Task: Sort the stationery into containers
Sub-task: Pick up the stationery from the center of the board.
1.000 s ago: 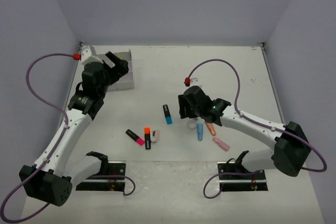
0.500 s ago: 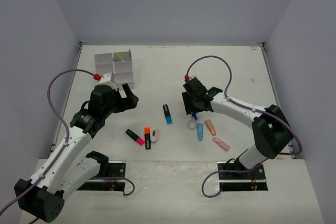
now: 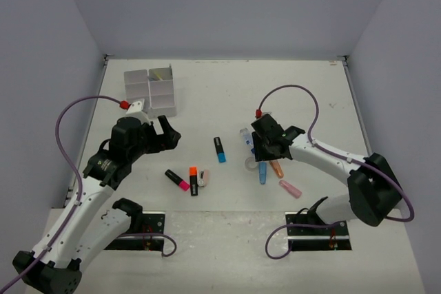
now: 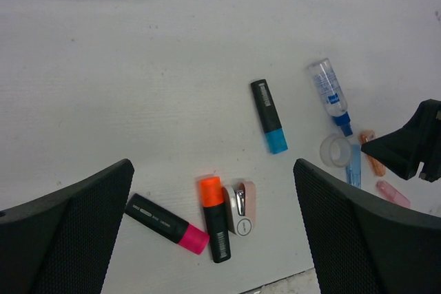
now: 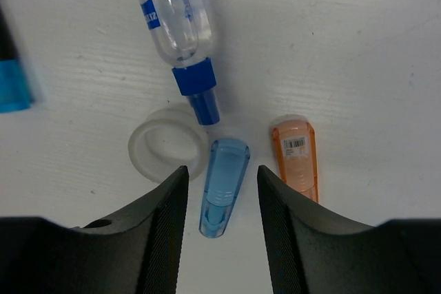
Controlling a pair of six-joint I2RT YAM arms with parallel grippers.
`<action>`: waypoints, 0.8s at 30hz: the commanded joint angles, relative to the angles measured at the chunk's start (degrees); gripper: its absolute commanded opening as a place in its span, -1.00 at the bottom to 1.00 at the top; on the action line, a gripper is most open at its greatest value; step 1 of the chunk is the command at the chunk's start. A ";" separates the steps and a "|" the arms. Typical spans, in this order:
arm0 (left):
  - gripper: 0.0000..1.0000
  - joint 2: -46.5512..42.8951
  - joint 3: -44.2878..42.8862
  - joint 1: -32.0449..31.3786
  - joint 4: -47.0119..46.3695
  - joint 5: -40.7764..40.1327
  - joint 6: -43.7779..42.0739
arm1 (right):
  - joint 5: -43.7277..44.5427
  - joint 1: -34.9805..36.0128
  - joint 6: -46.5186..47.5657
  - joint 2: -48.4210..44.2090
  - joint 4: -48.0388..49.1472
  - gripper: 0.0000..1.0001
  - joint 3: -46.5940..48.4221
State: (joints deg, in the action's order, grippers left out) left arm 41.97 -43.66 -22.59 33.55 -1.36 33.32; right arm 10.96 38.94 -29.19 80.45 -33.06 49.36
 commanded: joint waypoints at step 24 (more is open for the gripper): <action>1.00 4.15 -2.86 -0.05 -1.66 2.34 1.50 | 3.29 8.86 -12.21 3.44 -5.23 -1.00 -1.82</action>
State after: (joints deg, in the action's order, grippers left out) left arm 45.10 -44.37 -22.59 35.19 -1.90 33.39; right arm 8.64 42.72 -37.92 87.26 -33.92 46.37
